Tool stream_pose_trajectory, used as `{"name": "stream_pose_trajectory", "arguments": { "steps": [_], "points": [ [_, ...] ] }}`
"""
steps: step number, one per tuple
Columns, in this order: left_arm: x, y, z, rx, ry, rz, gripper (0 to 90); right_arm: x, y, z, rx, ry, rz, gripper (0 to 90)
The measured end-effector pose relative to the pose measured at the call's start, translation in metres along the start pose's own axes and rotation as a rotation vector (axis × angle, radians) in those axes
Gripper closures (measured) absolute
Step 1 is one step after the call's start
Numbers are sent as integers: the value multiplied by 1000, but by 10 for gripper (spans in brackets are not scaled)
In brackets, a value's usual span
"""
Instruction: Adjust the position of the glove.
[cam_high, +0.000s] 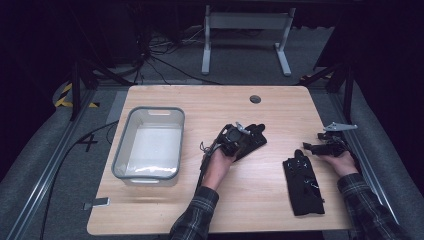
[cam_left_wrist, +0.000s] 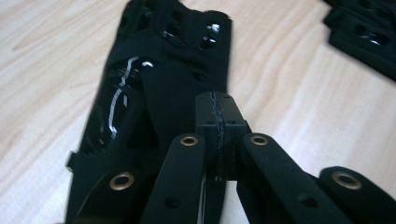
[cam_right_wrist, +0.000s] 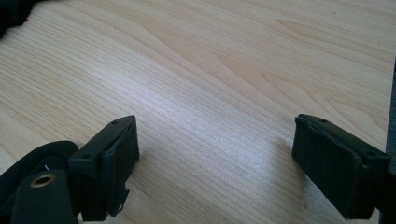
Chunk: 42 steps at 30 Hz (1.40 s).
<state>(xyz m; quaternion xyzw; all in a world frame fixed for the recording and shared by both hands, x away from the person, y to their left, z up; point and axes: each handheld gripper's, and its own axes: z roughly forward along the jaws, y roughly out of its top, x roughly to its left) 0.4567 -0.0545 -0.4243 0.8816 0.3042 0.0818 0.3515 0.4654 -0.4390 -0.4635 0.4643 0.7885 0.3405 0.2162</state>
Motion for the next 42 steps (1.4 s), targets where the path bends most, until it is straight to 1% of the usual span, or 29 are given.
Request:
{"name": "stream_pose_trajectory", "arguments": {
  "steps": [4,5,7,8,9,12,16,18,20,28,30,32,33,35,38,40,42],
  "points": [
    [10,4,9,9,2,-12,900,0,0,0,0,0,0,155],
    [13,5,11,17,11,-8,900,0,0,0,0,0,0,154],
    [19,6,14,15,14,-23,900,0,0,0,-1,0,1,155],
    [22,7,15,24,19,-21,900,0,0,0,0,0,0,154],
    [25,7,18,23,27,-25,900,0,0,0,-1,0,0,154],
    [32,8,20,24,47,-34,900,0,0,0,0,1,0,154],
    [40,7,23,33,56,-46,900,0,0,0,0,1,0,154],
    [42,6,24,34,63,-45,900,0,0,0,0,1,0,154],
    [45,6,23,28,66,-53,900,0,0,0,1,1,-1,154],
    [50,9,21,10,86,-56,900,0,0,0,1,1,-1,154],
    [51,10,21,6,99,-56,900,0,0,0,1,1,-1,154],
    [53,9,22,25,105,-51,900,0,0,0,1,1,-1,154],
    [55,8,25,29,103,-57,900,0,0,0,1,1,-1,154],
    [56,6,30,55,99,-62,900,0,0,0,1,1,-1,154],
    [55,4,33,52,95,-65,900,0,0,0,1,1,-1,154],
    [53,3,32,55,83,-64,900,0,0,0,1,1,-1,154],
    [50,3,32,61,69,-54,900,0,0,0,0,1,-1,154]
  ]
}}
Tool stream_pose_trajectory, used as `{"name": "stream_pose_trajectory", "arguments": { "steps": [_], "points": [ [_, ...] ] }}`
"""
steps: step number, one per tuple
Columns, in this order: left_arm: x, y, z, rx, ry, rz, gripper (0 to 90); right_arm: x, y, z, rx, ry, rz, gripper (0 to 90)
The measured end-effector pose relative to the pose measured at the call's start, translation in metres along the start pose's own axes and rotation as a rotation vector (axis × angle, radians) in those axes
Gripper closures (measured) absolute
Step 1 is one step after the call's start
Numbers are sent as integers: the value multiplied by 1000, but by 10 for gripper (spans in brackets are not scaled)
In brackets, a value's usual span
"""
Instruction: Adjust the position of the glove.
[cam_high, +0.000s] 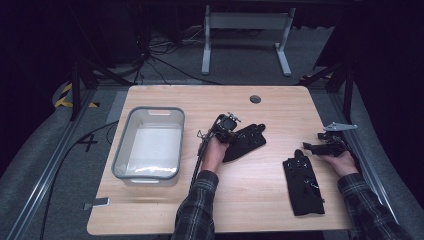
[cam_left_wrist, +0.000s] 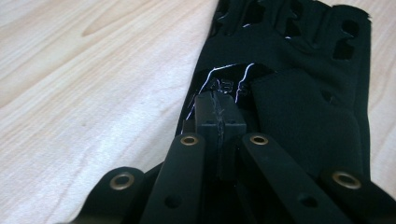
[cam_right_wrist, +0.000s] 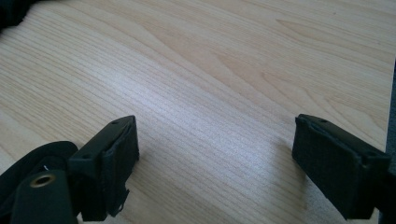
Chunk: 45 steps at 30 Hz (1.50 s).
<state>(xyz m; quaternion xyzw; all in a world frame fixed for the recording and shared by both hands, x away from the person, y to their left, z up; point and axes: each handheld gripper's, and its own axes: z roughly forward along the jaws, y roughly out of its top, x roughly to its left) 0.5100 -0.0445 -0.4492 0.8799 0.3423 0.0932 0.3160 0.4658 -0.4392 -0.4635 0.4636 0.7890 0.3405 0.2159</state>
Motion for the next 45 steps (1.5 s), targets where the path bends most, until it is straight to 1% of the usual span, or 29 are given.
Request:
{"name": "stream_pose_trajectory", "arguments": {
  "steps": [1,3,5,9,15,18,22,23,27,29,31,32,34,38,41,42,43,45],
  "points": [
    [-2,-1,0,-4,1,1,900,0,0,0,0,0,0,154],
    [-5,-3,-1,-2,-12,12,900,0,0,0,0,0,1,154],
    [-7,-4,-1,-8,-14,11,900,0,0,0,0,-1,1,154],
    [-13,-8,-3,-8,-34,31,900,0,0,0,0,0,0,154],
    [-25,-14,-8,0,-63,72,900,0,0,0,0,0,1,154],
    [-32,-18,-10,1,-76,81,900,0,0,0,0,0,0,154],
    [-42,-24,-13,-3,-104,85,900,0,0,0,0,0,1,154],
    [-44,-25,-14,-2,-104,88,900,0,0,0,1,0,0,154],
    [-55,-30,-19,19,-116,114,900,0,0,0,0,0,1,154],
    [-60,-32,-21,20,-116,116,900,0,0,0,0,-1,1,154],
    [-65,-37,-22,12,-122,108,900,0,0,0,0,0,1,154],
    [-70,-40,-24,11,-131,106,900,0,0,0,0,-1,1,154],
    [-72,-41,-25,7,-138,111,900,0,0,0,0,-1,1,154],
    [-75,-44,-28,-3,-136,107,899,0,0,0,-1,-1,0,154],
    [-77,-44,-36,-17,-142,113,899,0,0,0,0,-1,1,154],
    [-78,-45,-43,-22,-132,118,899,0,0,0,0,-1,1,154],
    [-78,-45,-43,-22,-132,118,899,0,0,0,0,-1,1,154],
    [-78,-49,-51,-19,-114,114,899,0,0,0,0,-1,1,154]
  ]
}}
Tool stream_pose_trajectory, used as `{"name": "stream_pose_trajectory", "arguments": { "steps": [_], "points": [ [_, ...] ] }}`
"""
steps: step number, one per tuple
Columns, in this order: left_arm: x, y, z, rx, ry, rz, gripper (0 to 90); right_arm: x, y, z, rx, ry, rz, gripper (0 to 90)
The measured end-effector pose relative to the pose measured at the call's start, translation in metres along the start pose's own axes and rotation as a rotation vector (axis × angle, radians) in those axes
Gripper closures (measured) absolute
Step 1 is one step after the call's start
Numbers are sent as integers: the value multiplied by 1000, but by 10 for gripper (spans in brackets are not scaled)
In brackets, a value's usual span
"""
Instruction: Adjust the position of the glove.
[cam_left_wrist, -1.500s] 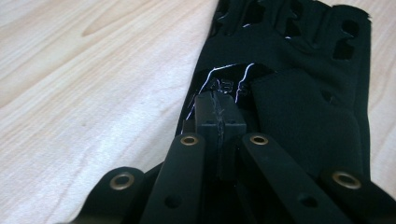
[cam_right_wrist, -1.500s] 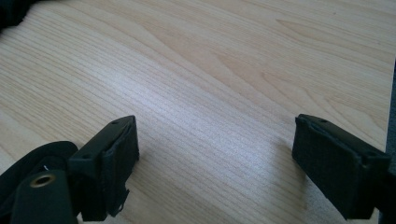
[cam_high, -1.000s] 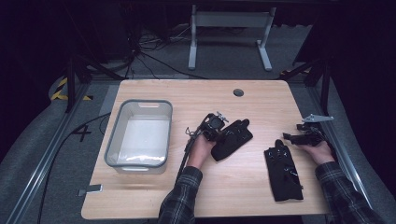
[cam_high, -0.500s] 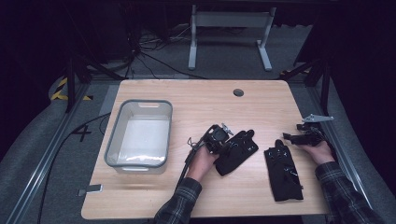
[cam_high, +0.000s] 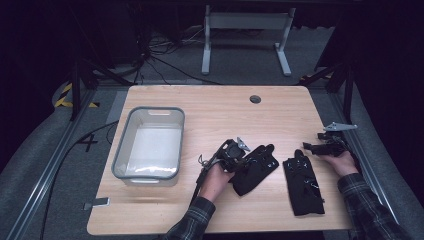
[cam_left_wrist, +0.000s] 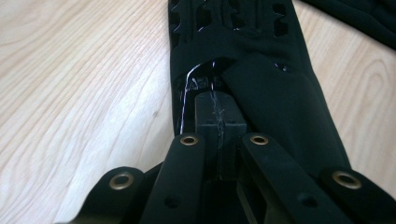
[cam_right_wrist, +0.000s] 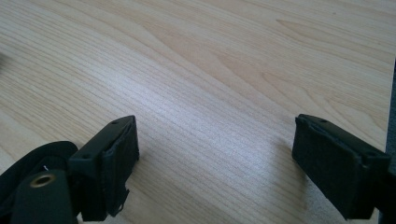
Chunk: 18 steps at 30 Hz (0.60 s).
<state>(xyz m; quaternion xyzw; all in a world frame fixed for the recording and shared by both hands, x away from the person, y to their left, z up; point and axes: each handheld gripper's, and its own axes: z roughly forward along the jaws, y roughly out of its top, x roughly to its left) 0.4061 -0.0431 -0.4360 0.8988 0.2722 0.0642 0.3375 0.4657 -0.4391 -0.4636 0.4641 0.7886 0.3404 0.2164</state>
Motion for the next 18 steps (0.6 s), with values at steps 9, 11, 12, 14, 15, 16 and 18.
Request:
{"name": "stream_pose_trajectory", "arguments": {
  "steps": [9,11,12,14,15,16,18],
  "points": [
    [-10,-23,-8,58,22,-2,899,0,0,0,1,1,-2,154],
    [-15,-25,-6,72,5,7,899,0,0,0,1,1,-2,154],
    [-17,-26,-6,81,-1,17,899,0,0,0,0,1,0,154],
    [-22,-27,-5,80,-22,26,899,0,0,0,0,1,0,154],
    [-26,-27,-5,80,-34,29,899,0,0,0,1,1,-1,154],
    [-29,-28,-4,79,-46,31,899,0,0,0,1,1,-1,154],
    [-37,-29,-4,80,-66,49,899,0,0,0,0,1,1,154]
  ]
}}
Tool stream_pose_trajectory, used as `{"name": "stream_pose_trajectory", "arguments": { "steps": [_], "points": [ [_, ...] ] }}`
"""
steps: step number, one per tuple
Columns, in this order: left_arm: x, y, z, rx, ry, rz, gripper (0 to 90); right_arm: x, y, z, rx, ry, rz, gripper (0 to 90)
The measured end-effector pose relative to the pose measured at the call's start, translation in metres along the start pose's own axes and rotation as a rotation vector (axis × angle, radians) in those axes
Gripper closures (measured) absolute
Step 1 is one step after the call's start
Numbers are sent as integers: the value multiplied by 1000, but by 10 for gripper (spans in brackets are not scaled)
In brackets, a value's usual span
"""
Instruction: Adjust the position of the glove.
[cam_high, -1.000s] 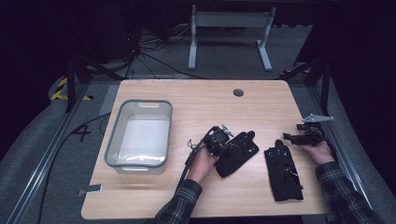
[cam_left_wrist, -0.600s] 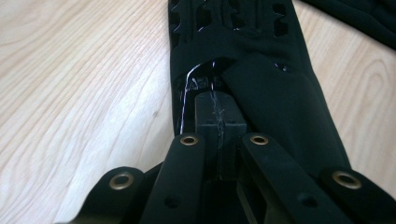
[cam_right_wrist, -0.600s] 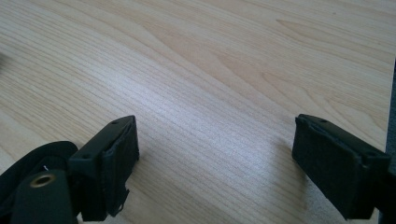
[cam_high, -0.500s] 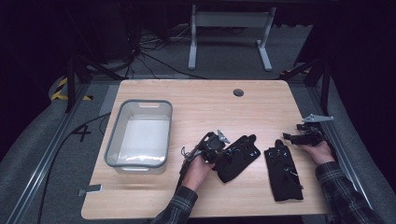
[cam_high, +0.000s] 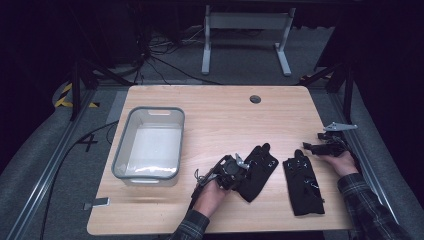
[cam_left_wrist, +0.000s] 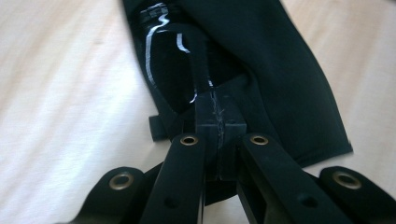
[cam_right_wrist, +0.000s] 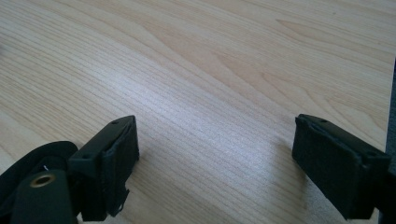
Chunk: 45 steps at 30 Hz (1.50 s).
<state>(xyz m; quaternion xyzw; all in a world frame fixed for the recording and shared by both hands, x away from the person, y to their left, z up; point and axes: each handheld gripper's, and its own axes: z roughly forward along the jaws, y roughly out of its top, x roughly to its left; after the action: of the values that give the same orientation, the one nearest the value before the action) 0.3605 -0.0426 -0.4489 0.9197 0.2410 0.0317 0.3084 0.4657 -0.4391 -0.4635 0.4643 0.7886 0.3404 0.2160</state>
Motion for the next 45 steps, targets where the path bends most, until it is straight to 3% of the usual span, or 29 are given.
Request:
{"name": "stream_pose_trajectory", "arguments": {
  "steps": [12,22,32,45],
  "points": [
    [-28,8,11,3,-112,70,899,0,0,0,0,0,-1,154],
    [-42,13,16,5,-153,105,898,0,0,0,1,0,-2,154],
    [-36,15,6,-46,-131,87,861,0,0,0,0,3,-5,154],
    [-3,17,-1,-108,-36,-2,525,3,0,-1,0,21,-32,179]
  ]
}}
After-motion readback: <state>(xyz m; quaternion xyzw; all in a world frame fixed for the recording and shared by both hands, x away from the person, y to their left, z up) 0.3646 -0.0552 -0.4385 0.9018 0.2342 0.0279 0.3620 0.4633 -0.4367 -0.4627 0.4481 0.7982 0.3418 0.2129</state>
